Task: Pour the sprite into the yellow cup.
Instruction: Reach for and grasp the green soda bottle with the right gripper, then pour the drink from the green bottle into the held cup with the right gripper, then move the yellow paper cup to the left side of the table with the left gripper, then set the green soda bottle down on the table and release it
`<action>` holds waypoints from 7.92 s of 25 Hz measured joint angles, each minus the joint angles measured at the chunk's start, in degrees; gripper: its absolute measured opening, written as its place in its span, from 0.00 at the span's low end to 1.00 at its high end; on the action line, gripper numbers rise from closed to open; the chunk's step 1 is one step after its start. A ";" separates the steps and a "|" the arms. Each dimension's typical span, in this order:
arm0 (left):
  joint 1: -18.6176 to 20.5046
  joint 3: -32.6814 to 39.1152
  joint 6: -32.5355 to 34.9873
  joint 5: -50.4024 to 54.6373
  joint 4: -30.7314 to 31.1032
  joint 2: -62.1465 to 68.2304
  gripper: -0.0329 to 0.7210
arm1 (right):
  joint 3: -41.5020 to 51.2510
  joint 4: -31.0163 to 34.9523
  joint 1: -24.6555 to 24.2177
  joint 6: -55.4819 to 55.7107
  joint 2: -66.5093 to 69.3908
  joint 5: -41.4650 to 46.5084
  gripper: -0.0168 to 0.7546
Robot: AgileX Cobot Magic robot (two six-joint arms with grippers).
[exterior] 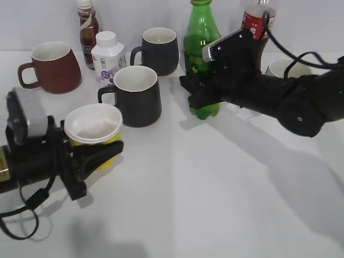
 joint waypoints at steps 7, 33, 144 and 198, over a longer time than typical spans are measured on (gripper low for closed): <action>-5.19 -5.38 -0.80 0.89 0.19 1.48 0.48 | 0.11 -4.34 -0.06 -14.81 -7.12 5.91 0.58; -10.50 -11.02 -0.97 6.54 -2.68 3.23 0.47 | 0.11 -19.31 -0.06 -51.63 -9.30 11.28 0.58; -10.44 -9.99 -3.37 2.28 -4.73 2.49 0.47 | 0.11 -15.63 0.54 -23.90 -11.24 11.30 0.58; 5.27 -14.97 4.37 -0.65 -26.91 16.94 0.71 | 0.11 6.29 0.54 -1.73 -5.00 6.08 0.58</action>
